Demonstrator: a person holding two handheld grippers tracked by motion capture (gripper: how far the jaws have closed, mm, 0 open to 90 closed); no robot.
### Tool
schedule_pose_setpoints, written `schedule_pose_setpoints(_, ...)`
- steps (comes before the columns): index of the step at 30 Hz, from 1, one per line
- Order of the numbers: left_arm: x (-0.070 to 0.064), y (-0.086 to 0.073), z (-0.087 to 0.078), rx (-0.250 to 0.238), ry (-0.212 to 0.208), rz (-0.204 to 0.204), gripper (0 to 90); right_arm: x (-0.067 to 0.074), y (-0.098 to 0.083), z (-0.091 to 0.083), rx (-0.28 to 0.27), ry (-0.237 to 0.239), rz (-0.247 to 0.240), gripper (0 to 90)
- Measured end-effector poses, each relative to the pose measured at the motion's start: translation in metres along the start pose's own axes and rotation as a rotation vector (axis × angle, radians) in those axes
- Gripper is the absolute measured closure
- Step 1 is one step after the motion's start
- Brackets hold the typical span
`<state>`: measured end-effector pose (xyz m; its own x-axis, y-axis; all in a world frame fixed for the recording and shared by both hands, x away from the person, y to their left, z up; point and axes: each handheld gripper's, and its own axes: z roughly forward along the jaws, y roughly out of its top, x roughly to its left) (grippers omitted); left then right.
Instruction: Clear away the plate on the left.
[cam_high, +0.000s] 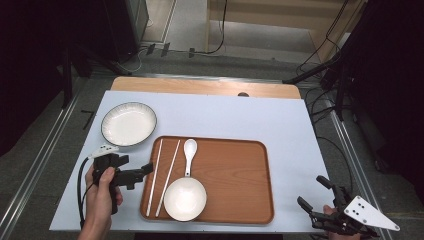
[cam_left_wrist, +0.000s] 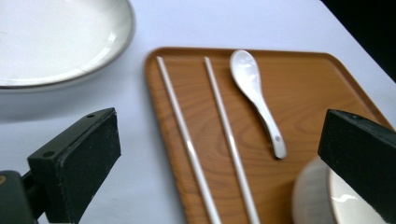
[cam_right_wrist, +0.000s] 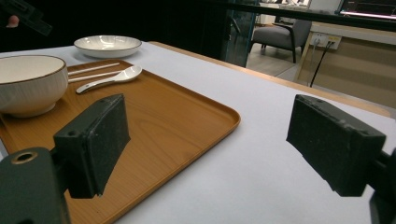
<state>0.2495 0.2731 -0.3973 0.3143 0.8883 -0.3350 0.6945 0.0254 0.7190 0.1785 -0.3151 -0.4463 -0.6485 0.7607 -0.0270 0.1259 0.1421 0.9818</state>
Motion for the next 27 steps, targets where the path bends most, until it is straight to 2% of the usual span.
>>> schedule_pose_setpoints(5, 0.014, 0.007, 0.000, 0.001, 0.044, -0.005, 0.0, 0.000, 0.000, 0.000, -0.001, -0.002, -0.003, 13.1)
schedule_pose_setpoints(7, 0.021, 0.009, 0.000, 0.024, 0.033, -0.013, 0.0, 0.000, 0.000, 0.000, -0.001, -0.001, 0.001, 13.0)
schedule_pose_setpoints(8, 0.024, 0.011, 0.000, 0.030, 0.048, -0.013, 0.0, 0.000, 0.000, 0.000, -0.001, -0.001, 0.001, 13.1)
schedule_pose_setpoints(10, 0.030, 0.014, -0.001, 0.023, 0.043, -0.017, 0.0, 0.001, 0.000, 0.001, 0.002, 0.003, -0.002, 13.1)
schedule_pose_setpoints(14, 0.041, 0.021, -0.002, 0.020, 0.067, -0.020, 0.0, 0.001, 0.000, 0.001, 0.002, 0.004, -0.003, 13.1)
schedule_pose_setpoints(19, 0.056, 0.030, -0.004, 0.003, 0.066, -0.031, 0.0, 0.001, 0.000, 0.001, 0.003, 0.004, -0.004, 13.1)
schedule_pose_setpoints(23, 0.070, 0.037, -0.001, 0.014, 0.075, -0.065, 0.0, 0.000, 0.000, 0.001, 0.002, 0.000, -0.002, 13.1)
schedule_pose_setpoints(27, 0.088, 0.043, 0.005, 0.019, 0.113, -0.138, 7.7, 0.001, 0.000, 0.002, 0.005, 0.004, -0.004, 13.1)
